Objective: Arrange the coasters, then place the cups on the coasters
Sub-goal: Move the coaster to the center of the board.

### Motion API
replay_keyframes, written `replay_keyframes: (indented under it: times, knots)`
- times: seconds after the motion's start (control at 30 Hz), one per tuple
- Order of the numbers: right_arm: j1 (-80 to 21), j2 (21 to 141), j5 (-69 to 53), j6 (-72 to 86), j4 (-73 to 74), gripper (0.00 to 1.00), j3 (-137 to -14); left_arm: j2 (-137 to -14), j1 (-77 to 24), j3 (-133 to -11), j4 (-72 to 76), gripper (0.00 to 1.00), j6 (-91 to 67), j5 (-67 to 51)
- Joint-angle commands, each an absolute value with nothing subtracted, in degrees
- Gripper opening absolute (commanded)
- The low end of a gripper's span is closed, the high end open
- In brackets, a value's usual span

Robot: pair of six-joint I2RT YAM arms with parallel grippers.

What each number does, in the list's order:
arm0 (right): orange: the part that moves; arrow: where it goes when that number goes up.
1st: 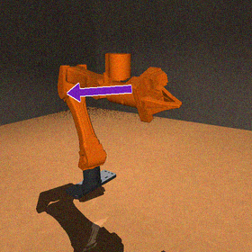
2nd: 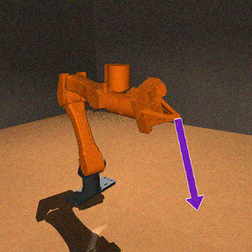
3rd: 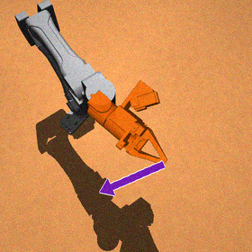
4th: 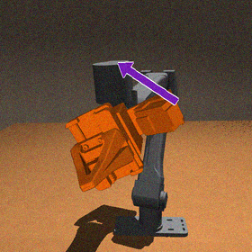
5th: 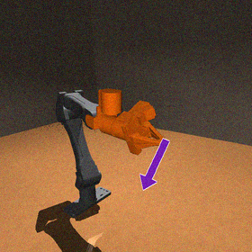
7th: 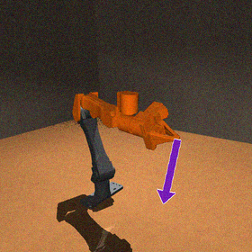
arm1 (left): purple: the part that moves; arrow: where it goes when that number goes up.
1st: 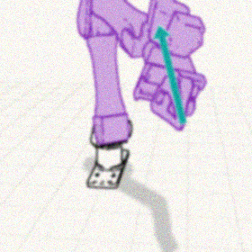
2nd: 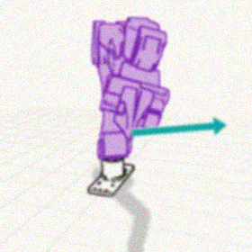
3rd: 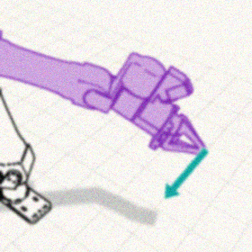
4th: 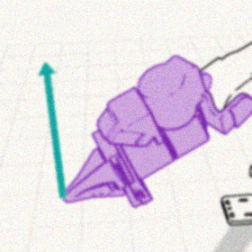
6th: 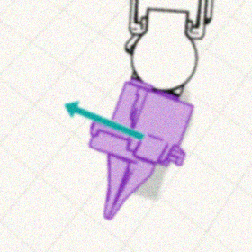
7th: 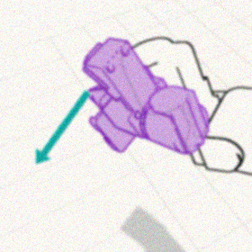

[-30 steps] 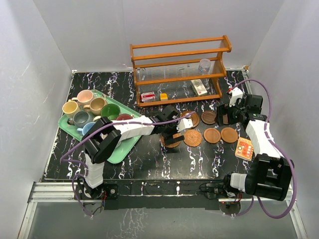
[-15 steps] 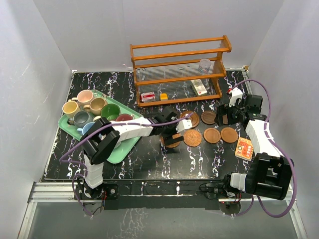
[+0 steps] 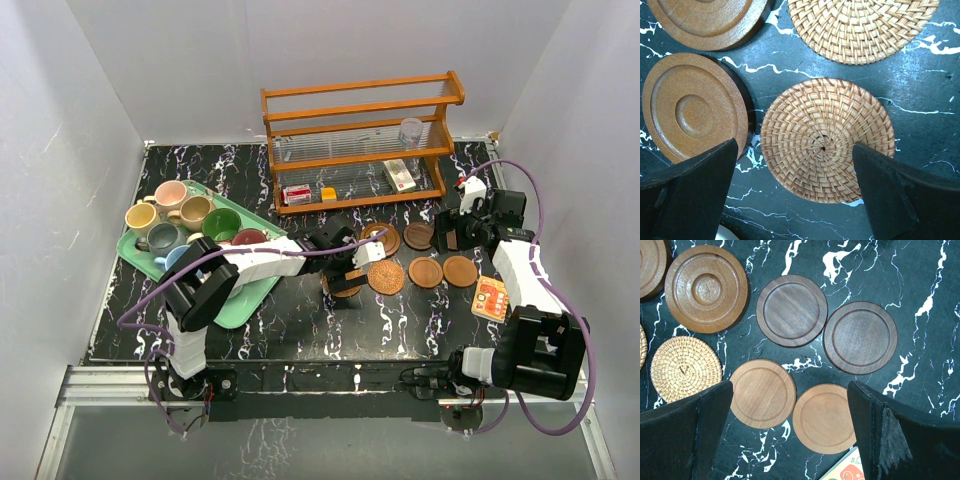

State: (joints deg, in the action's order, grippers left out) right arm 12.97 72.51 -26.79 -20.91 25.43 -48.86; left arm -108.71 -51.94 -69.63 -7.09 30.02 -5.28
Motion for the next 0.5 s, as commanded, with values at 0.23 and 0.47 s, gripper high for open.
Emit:
replay_keyframes:
  times: [0.23,0.47]
  knots:
    - [13.18,73.07,-27.43,-21.27,23.65,0.98,-49.88,-109.94,-52.60,-69.80,-14.31,0.99,30.00,-3.49]
    - [13.19,73.57,-27.26,-21.27,23.81,0.99,-49.88,-110.07,-52.58,-72.79,-15.76,0.99,28.24,-4.46]
